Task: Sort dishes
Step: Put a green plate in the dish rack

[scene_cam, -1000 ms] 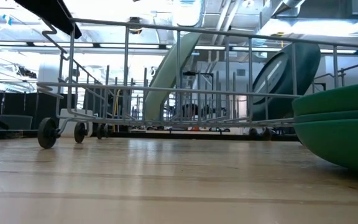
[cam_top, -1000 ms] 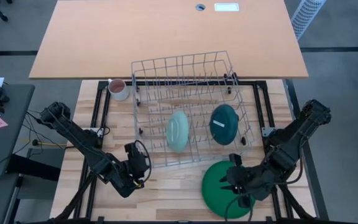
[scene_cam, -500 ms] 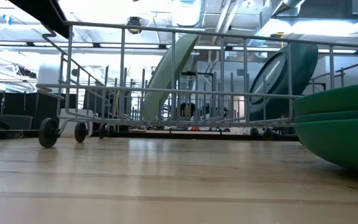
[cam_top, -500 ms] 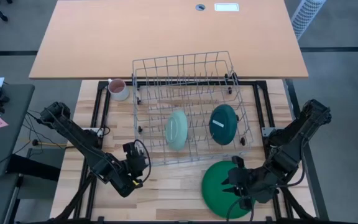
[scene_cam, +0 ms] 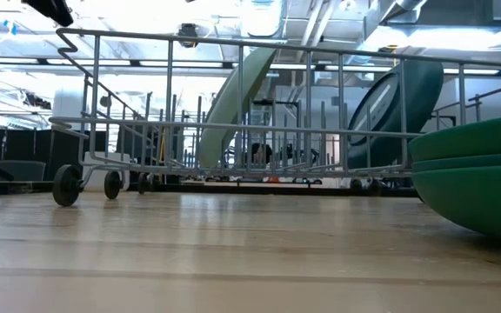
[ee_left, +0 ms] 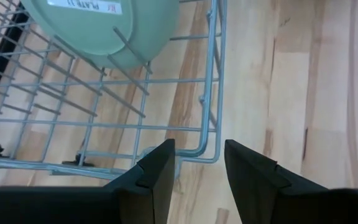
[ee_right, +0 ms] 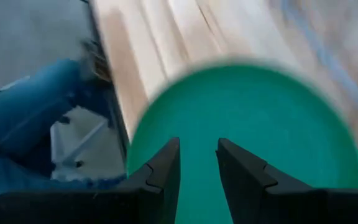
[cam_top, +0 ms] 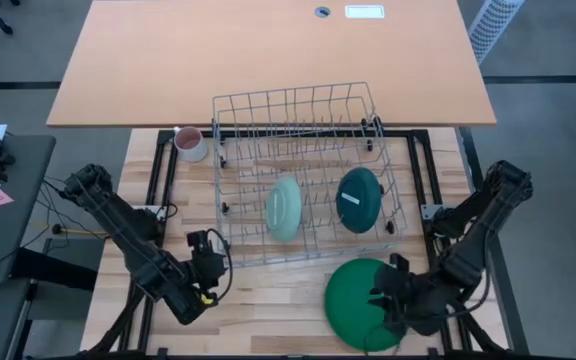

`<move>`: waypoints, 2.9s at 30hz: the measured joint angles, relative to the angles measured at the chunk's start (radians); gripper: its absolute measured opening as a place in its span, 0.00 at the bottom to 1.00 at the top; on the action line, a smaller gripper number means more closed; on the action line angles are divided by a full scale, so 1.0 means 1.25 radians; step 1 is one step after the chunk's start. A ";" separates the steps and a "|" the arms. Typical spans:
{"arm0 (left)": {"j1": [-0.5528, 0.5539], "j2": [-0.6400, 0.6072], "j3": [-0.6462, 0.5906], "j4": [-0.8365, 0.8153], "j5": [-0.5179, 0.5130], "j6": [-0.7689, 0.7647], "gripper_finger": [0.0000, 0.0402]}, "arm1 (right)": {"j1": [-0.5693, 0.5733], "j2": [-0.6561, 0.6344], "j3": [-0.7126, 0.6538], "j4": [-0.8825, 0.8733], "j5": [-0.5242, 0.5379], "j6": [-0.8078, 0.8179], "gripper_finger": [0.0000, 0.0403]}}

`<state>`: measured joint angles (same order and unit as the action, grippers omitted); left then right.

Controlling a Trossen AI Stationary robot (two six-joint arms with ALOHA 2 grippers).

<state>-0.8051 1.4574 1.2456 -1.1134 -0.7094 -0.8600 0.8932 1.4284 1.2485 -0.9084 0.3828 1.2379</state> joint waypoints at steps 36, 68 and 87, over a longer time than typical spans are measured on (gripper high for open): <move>-0.021 -0.001 0.014 -0.020 -0.011 0.018 0.33 | 0.015 0.000 -0.232 -0.152 -0.280 0.558 0.28; -0.047 -0.001 0.014 0.013 -0.019 -0.013 0.33 | 0.011 0.000 -0.314 -0.078 -0.277 0.529 0.11; -0.047 -0.001 0.014 0.026 -0.030 -0.007 0.33 | 0.011 0.000 -0.235 -0.180 -0.257 0.485 0.00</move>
<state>-0.8639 1.4567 1.2633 -1.0814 -0.7469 -0.8687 0.9070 1.4284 0.9547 -1.1332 0.0611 1.8437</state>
